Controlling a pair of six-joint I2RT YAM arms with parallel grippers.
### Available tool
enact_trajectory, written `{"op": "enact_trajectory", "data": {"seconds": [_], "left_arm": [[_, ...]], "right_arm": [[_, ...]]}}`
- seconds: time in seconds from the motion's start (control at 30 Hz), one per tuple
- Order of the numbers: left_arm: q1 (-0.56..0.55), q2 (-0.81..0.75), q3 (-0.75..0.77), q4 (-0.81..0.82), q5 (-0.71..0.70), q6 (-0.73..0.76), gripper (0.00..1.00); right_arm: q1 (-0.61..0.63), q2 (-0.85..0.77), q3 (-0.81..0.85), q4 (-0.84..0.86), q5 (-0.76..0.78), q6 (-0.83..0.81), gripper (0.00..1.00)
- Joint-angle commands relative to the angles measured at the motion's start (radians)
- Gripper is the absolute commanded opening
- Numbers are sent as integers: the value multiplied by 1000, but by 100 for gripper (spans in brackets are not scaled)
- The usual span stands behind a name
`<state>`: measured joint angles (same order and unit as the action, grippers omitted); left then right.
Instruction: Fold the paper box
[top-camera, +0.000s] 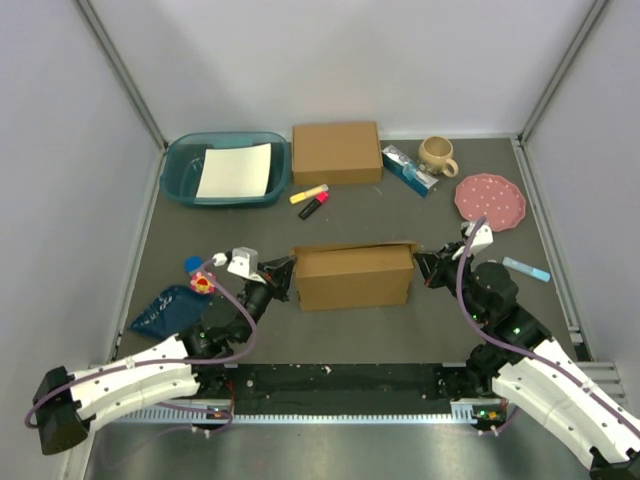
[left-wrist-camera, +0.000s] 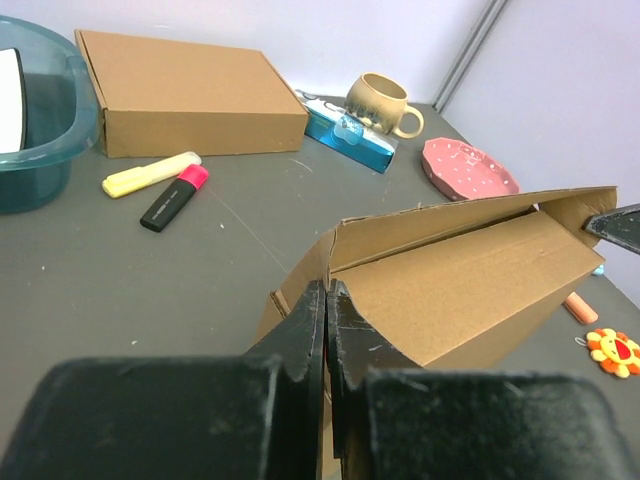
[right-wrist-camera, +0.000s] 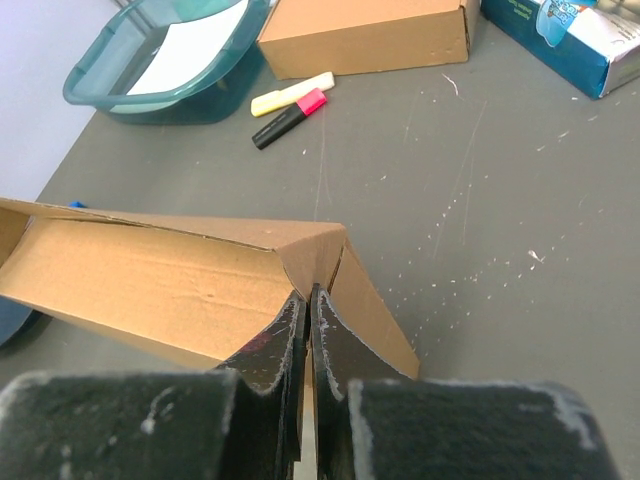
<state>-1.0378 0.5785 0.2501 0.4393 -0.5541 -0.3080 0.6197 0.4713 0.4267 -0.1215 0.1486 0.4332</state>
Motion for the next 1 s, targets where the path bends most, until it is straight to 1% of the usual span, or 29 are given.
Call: {"op": "enact_trajectory", "data": {"seconds": [0.0,0.03,0.07,0.17,0.3,0.4,0.53,0.6,0.77,0.87,0.97], "left_arm": [[-10,41,-52,116,36,79,0],[-10,56,-64,149,39,101,0],[-11,88,-72,232,42,109,0],[-10,153,-84,327,52,116,0],[-21,216,-95,389,63,107,0],[-34,238,-110,394,60,95,0],[-62,204,-143,348,26,92,0],[-65,155,-164,308,8,86,0],[-65,9,-196,127,-43,63,0],[-65,-26,-201,35,-73,49,0],[-64,-32,-201,4,-90,30,0]], "right_arm": [[12,16,-20,-80,-63,-5,0],[14,15,-26,-55,-66,-5,0],[14,13,-31,-44,-70,-2,0],[14,10,-36,-32,-66,-7,0],[15,10,-40,-49,-70,-10,0],[15,0,-54,-70,-73,4,0],[18,-39,-68,-101,-70,16,0],[18,-49,-71,-118,-69,16,0],[20,-56,-72,-125,-64,19,0],[20,-51,-74,-124,-66,21,0],[18,-48,-74,-121,-64,21,0]]}}
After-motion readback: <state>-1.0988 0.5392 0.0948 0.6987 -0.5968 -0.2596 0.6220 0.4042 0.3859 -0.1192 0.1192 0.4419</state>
